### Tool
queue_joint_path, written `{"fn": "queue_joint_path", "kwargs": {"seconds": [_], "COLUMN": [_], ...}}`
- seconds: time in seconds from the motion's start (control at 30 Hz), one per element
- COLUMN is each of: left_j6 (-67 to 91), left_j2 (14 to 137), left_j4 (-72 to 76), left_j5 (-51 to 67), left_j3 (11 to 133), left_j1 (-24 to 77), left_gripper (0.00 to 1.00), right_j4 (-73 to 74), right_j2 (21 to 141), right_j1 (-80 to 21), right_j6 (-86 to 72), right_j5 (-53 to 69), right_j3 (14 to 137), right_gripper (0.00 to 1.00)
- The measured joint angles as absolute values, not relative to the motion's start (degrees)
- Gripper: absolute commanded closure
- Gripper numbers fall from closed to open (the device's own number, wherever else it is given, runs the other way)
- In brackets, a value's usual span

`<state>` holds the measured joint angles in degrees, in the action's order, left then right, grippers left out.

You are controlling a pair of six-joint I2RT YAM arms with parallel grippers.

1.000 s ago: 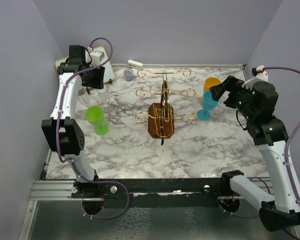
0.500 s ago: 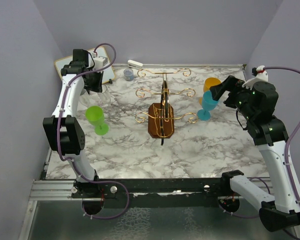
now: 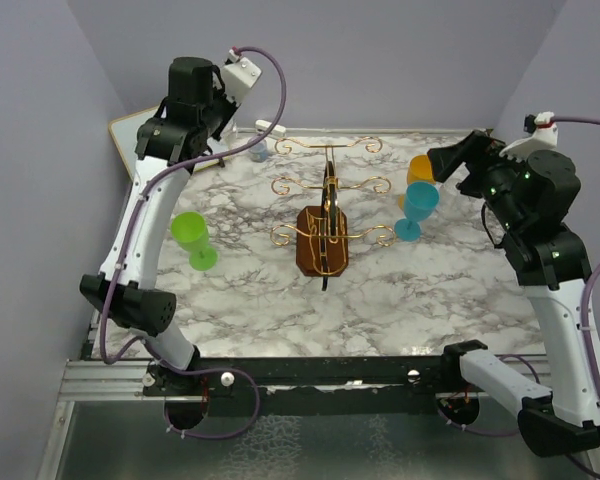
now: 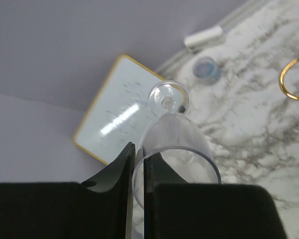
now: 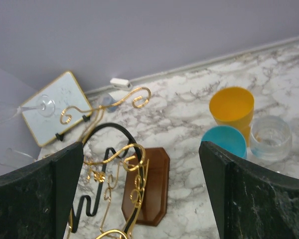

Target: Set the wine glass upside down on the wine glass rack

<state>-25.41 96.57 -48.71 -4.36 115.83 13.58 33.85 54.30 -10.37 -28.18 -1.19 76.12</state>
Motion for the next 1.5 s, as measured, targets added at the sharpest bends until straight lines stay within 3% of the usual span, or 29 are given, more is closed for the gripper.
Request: {"fn": "queue_joint_path", "kwargs": {"seconds": [0.17, 0.3, 0.43, 0.6, 0.8, 1.13, 1.23, 1.5], "left_j6": [-35.42, -45.39, -58.37, -79.00, -93.14, -102.17, -102.76, -103.55], "left_j2": [88.92, 81.80, 74.24, 65.73, 66.96, 67.61, 67.61, 69.76], "left_j4": [-36.86, -22.79, -4.73, 24.29, 47.27, 70.41, 71.35, 75.22], "left_j5": [-15.40, -23.73, -28.99, -28.71, -23.70, -12.67, -10.90, -7.94], "left_j3": [117.45, 111.18, 97.67, 72.01, 59.27, 52.93, 49.58, 47.79], "left_j1": [20.10, 26.74, 36.67, 50.19, 54.22, 63.90, 65.23, 68.16], "left_gripper": [1.00, 1.00, 1.00, 1.00, 1.00, 1.00, 1.00, 1.00], "right_j4": [29.95, 24.95, 20.67, 10.41, -1.30, -14.98, -18.76, -24.97], "right_j2": [56.29, 57.28, 59.20, 61.58, 63.05, 65.56, 66.41, 67.44], "right_j1": [-10.37, -10.37, -10.37, -10.37, -10.37, -10.37, -10.37, -10.37], "right_j6": [-27.70, -28.42, -30.92, -38.13, -47.29, -54.92, -57.34, -61.76], "right_j5": [1.76, 7.03, 13.50, 25.85, 36.67, 44.05, 44.80, 46.19], "right_j3": [82.48, 83.68, 84.18, 82.21, 79.31, 79.05, 78.87, 76.99], "right_gripper": [0.01, 0.01, 0.01, 0.00, 0.03, 0.27, 0.40, 0.44]}}
